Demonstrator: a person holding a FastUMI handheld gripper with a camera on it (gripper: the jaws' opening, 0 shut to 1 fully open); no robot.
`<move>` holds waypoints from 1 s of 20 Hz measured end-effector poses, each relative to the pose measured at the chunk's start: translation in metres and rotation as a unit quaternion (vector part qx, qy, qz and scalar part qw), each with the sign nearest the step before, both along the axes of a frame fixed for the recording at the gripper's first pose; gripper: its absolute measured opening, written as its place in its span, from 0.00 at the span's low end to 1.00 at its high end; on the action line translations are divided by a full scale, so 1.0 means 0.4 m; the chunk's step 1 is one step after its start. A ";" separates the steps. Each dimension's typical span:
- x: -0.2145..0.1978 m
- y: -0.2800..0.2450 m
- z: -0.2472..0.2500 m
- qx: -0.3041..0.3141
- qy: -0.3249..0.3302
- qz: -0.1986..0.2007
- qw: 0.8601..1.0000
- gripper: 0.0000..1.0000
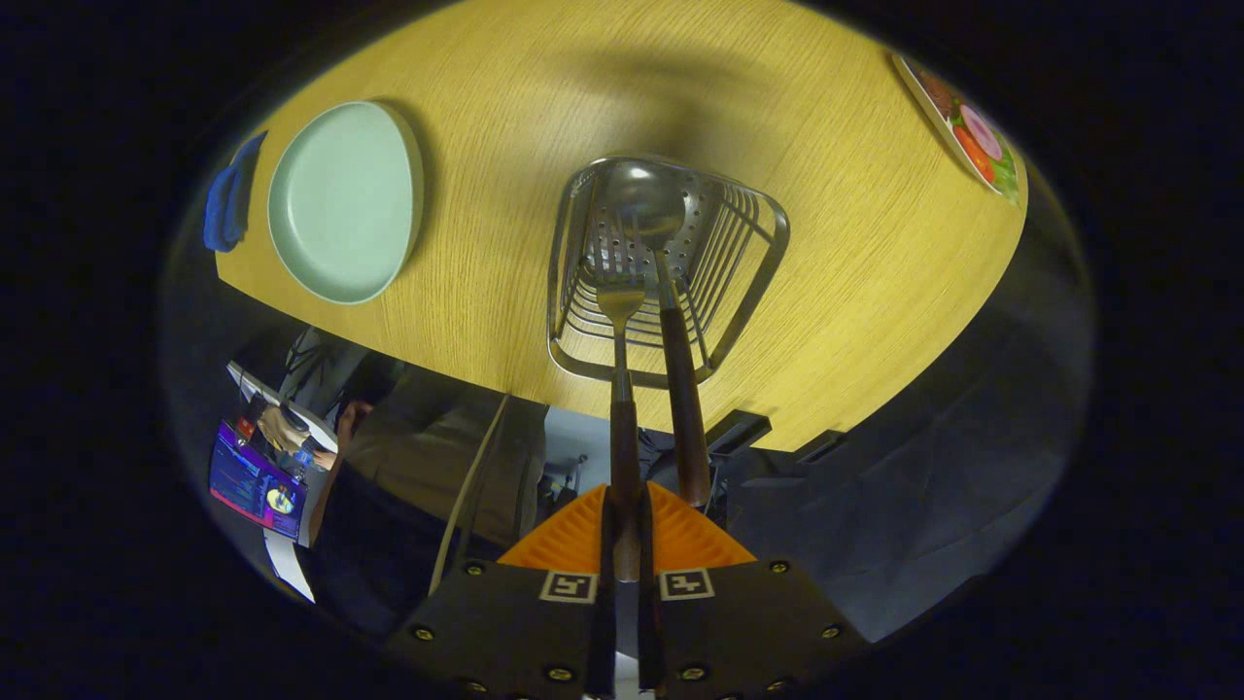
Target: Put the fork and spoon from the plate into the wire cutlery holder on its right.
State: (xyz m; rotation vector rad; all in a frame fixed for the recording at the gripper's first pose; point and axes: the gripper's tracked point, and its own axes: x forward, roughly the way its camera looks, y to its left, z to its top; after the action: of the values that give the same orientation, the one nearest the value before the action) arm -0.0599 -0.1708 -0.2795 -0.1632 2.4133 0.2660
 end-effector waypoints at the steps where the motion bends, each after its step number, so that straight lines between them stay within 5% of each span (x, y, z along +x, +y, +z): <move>1: 0.004 0.006 -0.006 0.000 -0.004 -0.001 1.000 0.10; 9: 0.051 -0.014 0.027 0.010 -0.050 0.004 0.999 0.18; 14: 0.129 -0.013 0.088 0.035 -0.150 -0.034 0.987 0.19; 17: 0.164 0.003 0.123 0.062 -0.259 -0.037 0.963 0.19; 20: 0.196 0.074 0.185 0.100 -0.384 -0.077 0.915 0.19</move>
State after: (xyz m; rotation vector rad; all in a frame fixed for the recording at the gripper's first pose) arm 0.0183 -0.1411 -0.2057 0.0200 1.5947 0.3042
